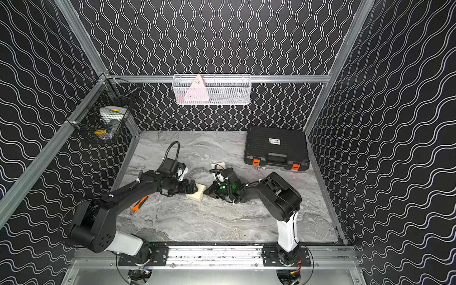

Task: Place the earrings into the drawer-style jewelry box
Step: Move the jewelry box to the center of the board, then open the drawer in the jewelry box.

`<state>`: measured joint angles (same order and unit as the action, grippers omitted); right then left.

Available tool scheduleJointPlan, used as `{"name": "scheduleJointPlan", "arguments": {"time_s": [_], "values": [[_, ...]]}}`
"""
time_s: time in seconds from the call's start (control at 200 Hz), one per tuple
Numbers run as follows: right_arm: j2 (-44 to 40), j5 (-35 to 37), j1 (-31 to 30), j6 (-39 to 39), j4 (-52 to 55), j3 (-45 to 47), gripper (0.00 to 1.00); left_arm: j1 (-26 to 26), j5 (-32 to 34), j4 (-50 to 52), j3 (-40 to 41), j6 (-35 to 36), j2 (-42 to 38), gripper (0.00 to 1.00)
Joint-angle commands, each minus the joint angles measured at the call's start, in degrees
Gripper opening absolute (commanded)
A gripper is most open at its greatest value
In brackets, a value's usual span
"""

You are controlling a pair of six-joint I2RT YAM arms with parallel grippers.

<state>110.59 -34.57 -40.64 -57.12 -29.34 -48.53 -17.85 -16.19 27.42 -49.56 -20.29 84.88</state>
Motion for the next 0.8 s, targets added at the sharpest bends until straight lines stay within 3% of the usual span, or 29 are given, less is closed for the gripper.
{"name": "scheduleJointPlan", "arguments": {"time_s": [0.0,0.225,0.796], "values": [[-1.80,-0.55,0.30,4.45,5.82,0.62,0.00,-1.75,2.98,-0.08,0.52,-1.94,0.58,0.98],[-2.48,-0.68,1.09,6.75,8.74,0.07,0.00,-3.93,4.27,-1.11,0.77,-3.24,3.39,0.98],[-4.86,1.32,2.40,8.78,12.94,1.76,0.00,-3.87,11.25,-1.86,5.47,-9.11,6.38,0.95]]}}
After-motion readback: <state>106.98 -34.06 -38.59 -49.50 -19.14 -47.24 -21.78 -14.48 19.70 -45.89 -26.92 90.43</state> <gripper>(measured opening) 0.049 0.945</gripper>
